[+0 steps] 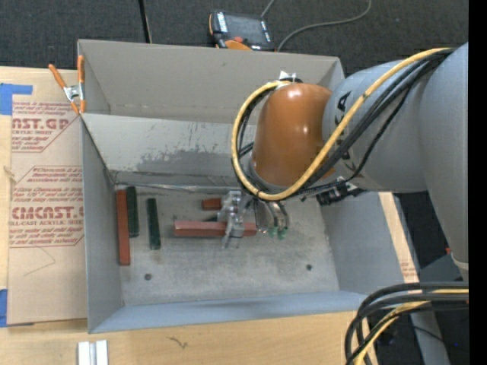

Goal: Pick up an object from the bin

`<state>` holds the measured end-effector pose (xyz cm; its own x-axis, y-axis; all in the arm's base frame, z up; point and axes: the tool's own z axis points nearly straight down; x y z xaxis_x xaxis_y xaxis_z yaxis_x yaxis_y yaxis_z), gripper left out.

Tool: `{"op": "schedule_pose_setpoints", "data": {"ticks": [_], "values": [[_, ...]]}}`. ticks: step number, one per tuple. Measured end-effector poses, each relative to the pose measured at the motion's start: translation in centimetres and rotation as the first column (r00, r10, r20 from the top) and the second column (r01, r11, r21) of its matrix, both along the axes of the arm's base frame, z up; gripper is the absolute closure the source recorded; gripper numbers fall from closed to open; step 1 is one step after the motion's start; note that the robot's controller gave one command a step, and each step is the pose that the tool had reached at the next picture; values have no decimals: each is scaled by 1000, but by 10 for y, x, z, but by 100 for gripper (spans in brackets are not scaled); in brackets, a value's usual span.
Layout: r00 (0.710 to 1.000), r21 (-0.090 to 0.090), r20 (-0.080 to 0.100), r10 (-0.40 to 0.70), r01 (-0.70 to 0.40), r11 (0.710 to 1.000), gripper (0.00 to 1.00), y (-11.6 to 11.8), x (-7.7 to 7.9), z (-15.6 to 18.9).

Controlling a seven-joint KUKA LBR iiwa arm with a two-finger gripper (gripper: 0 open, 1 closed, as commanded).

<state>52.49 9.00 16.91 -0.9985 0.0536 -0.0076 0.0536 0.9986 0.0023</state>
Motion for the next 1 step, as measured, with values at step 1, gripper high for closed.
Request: {"op": "schedule_pose_setpoints", "data": {"ticks": [1], "values": [[1000,-2,1,-16,16,1000,100,-28,18,52]]}}
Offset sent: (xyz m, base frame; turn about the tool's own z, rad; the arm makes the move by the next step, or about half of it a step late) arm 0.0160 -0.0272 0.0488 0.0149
